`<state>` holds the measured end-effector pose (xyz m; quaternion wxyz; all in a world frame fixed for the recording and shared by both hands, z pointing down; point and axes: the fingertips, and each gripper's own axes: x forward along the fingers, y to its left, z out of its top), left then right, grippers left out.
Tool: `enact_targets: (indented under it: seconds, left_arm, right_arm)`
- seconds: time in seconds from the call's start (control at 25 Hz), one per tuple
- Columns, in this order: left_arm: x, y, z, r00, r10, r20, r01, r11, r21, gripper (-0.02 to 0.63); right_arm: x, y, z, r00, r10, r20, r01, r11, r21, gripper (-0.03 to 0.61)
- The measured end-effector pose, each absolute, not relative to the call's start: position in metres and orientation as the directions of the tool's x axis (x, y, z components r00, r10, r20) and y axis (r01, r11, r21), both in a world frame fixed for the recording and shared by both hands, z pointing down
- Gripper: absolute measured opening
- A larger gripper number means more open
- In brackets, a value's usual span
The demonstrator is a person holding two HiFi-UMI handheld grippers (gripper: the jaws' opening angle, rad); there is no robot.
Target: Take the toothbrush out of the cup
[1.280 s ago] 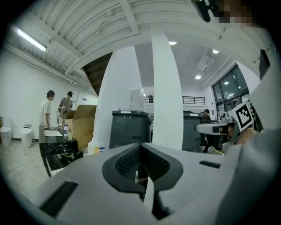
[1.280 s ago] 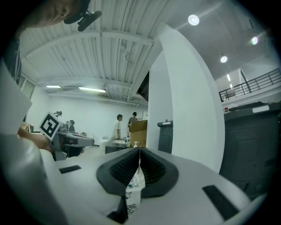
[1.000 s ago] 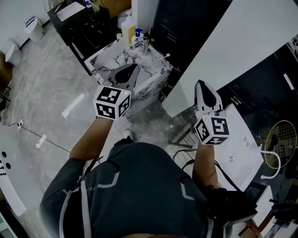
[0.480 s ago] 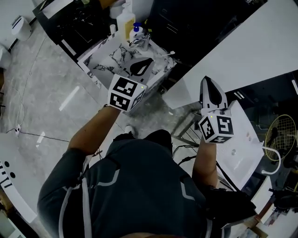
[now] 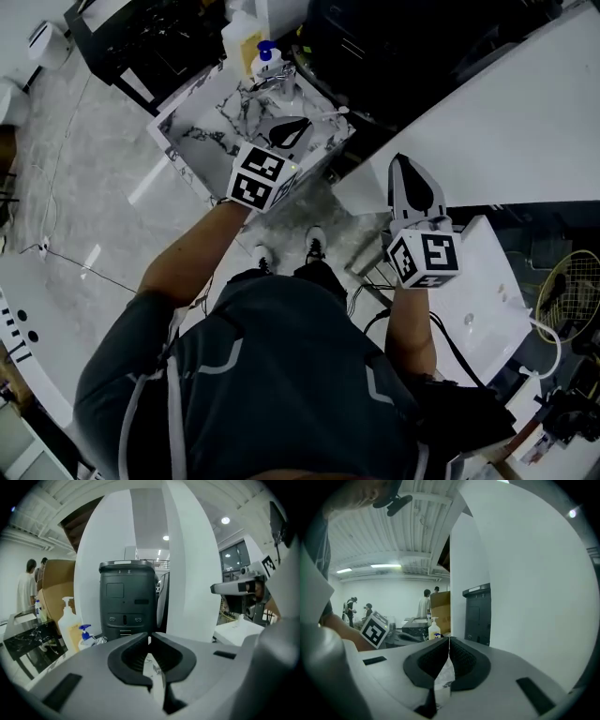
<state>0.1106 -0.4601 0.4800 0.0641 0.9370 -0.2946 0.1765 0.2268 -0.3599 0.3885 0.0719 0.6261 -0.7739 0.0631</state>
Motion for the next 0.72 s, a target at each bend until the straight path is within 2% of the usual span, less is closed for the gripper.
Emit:
enact_targets:
  seconds: [0.08,0.16,0.24,0.36,0.72]
  left_arm:
    - [0.118,-0.471,0.495,0.744,-0.542,0.392,-0.586,-0.81,-0.008,0.043]
    - [0.126,-0.481,0.512,0.726,-0.543,0.422,-0.588,-0.808,-0.03,0.107]
    - [0.136,-0.489,0.528,0.708,-0.542,0.453,-0.581,-0.811,-0.063,0.111]
    - [0.149,-0.499,0.549,0.689,-0.538,0.485,-0.567,-0.817,-0.101,0.149]
    - [0.182,-0.521,0.604,0.599,-0.552,0.581,-0.542,-0.813,-0.214,0.155]
  right_arm:
    - [0.23,-0.367,0.399,-0.225,-0.952,0.208,-0.974,0.226,-0.022,0.029]
    - [0.235,-0.373,0.409,-0.241,-0.945,0.223,-0.97,0.241,-0.027,0.028]
    - [0.239,-0.377,0.416,-0.255,-0.939,0.232,-0.966,0.255,-0.03,0.029]
    - [0.24,-0.38,0.428,-0.278,-0.929,0.245,-0.96,0.277,-0.039,0.029]
    - [0.263,-0.377,0.449,-0.268,-0.92,0.287,-0.963,0.261,-0.062,0.029]
